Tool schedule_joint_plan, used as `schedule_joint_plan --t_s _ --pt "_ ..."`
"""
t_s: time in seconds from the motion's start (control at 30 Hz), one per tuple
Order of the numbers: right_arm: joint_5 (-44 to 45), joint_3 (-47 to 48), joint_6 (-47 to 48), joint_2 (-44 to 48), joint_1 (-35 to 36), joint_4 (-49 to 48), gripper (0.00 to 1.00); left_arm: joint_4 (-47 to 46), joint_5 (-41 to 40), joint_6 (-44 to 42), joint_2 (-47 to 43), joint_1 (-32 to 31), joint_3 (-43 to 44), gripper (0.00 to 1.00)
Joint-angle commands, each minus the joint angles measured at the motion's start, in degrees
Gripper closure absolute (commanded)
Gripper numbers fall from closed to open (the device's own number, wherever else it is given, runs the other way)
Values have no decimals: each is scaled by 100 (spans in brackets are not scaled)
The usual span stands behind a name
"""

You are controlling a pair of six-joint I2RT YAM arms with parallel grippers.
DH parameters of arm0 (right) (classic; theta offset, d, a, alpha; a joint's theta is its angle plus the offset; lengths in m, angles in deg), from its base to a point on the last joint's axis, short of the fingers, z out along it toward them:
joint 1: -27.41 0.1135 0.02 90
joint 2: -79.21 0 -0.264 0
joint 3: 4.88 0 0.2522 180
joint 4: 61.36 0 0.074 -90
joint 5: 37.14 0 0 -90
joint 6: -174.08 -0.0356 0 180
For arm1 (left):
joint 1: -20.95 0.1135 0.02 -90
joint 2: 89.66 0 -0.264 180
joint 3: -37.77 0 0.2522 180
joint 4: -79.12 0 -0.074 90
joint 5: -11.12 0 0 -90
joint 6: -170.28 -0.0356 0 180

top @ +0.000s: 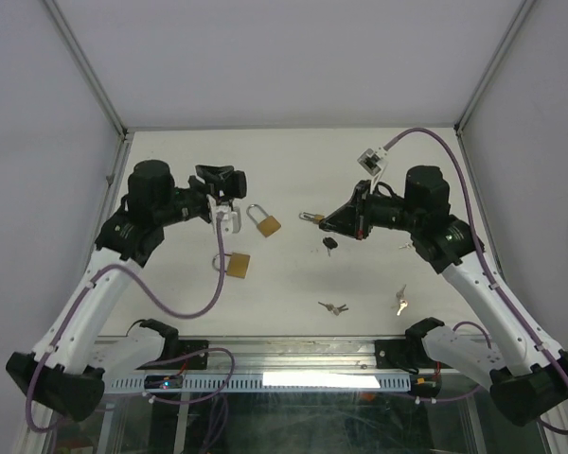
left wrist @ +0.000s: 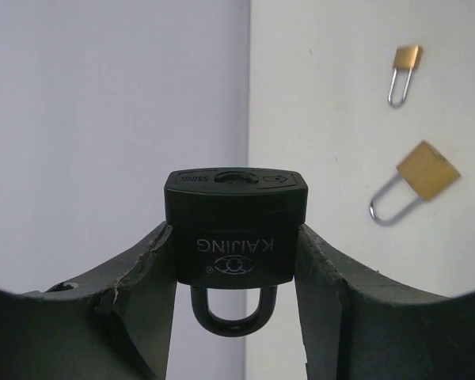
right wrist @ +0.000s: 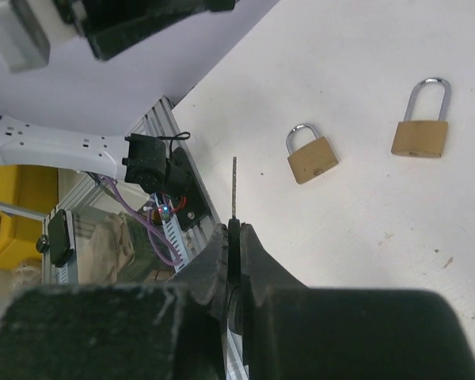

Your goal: Unlock with the key

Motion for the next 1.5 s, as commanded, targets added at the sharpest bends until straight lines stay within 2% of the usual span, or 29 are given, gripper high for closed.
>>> schedule_joint_plan --t_s 0.0,0.1,0.2,0.4,0.53,0.63,0.73,0.8,0.87,0.9,0.97,1.03,1.07,1.13,1.2,1.27,1.37,1.47 --pt "372 442 -349 264 351 -338 100 -1270 172 355 -758 -398 -597 100" --pt "612 447 -285 278 780 -599 100 -1585 164 344 -1224 -629 -891 100" --pt "587 424 -59 303 1019 -721 100 -1633 506 277 -1611 -692 -1068 100" --pt "-129 302 421 256 1054 -748 100 -1709 1457 -104 -2169 -697 -1365 100" --pt "-270 307 792 332 1049 -583 100 -1625 2062 -378 -2350 -693 -1419 100" --pt "-364 255 778 385 1049 -627 100 -1430 2172 -702 -2381 -705 -1410 100" --pt "-286 212 736 435 1050 -668 100 -1232 1774 -430 -2275 -706 -1242 100" --pt "-192 202 716 446 1050 -696 100 -781 1148 -23 -2030 -713 -906 100" --pt "-166 186 694 430 1047 -751 100 128 451 -152 -1714 -746 -518 100" --pt "-169 181 679 420 1047 -779 100 742 157 -335 -1517 -768 -247 100" --pt "-156 193 639 399 1046 -804 100 2533 -353 -423 -876 -822 625 100" --pt "-171 211 624 377 1046 -792 100 4480 -473 394 136 -837 1834 100" --pt "-188 208 611 368 1045 -807 100 5064 -402 1232 647 -833 2291 100" --pt "-194 191 546 373 1047 -862 100 5146 -20 2782 1117 -673 2694 100" --pt "-216 171 519 409 1046 -871 100 5130 1082 3106 1064 -390 2687 100" --pt "-201 132 482 480 1047 -896 100 5081 1634 3599 1223 -368 2567 100" --pt "-164 109 420 613 1052 -833 100 5150 1475 4679 1934 -383 2636 100" --pt "-100 14 343 787 1046 -848 100 5152 1626 4715 2167 -381 2651 100"
